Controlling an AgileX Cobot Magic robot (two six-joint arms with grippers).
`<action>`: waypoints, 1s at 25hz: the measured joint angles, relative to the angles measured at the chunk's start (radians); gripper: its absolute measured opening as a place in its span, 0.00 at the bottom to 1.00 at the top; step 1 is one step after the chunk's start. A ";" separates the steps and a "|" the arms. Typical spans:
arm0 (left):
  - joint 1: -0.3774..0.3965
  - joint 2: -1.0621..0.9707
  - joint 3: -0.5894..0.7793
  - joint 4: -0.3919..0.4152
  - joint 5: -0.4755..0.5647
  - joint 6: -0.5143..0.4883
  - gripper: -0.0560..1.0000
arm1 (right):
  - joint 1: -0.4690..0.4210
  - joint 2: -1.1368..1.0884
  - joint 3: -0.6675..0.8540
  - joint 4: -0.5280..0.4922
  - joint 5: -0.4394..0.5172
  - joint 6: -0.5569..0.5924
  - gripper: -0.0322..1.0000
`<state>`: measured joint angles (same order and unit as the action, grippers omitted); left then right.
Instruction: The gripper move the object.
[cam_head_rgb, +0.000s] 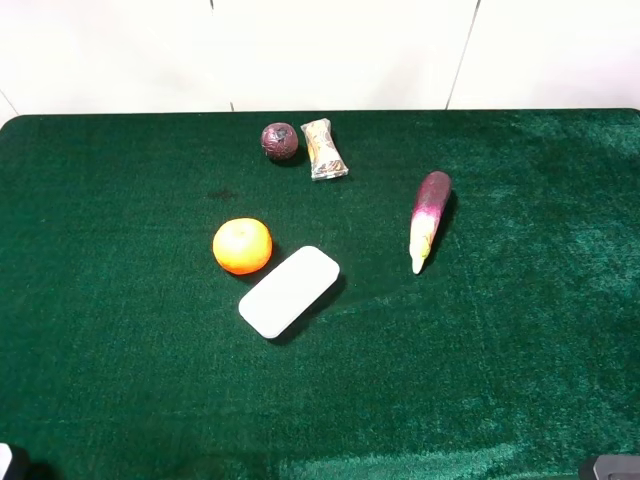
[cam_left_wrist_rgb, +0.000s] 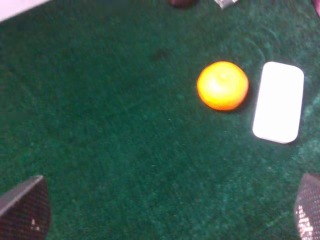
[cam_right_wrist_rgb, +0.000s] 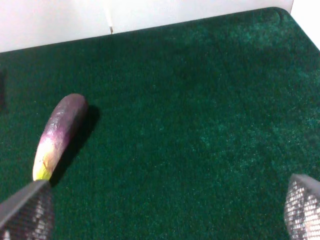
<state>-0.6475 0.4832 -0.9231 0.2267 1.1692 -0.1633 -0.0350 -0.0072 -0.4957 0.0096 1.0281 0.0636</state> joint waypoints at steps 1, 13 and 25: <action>0.000 -0.032 0.019 0.009 0.000 -0.007 0.99 | 0.000 0.000 0.000 0.000 0.000 0.000 0.70; 0.319 -0.332 0.206 0.073 -0.001 -0.035 0.99 | 0.000 0.000 0.000 0.000 0.000 0.000 0.70; 0.515 -0.490 0.412 -0.086 -0.087 0.033 0.99 | 0.000 0.000 0.000 0.000 0.000 0.000 0.70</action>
<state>-0.1323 -0.0066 -0.5114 0.1408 1.0819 -0.1300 -0.0350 -0.0072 -0.4957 0.0096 1.0281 0.0636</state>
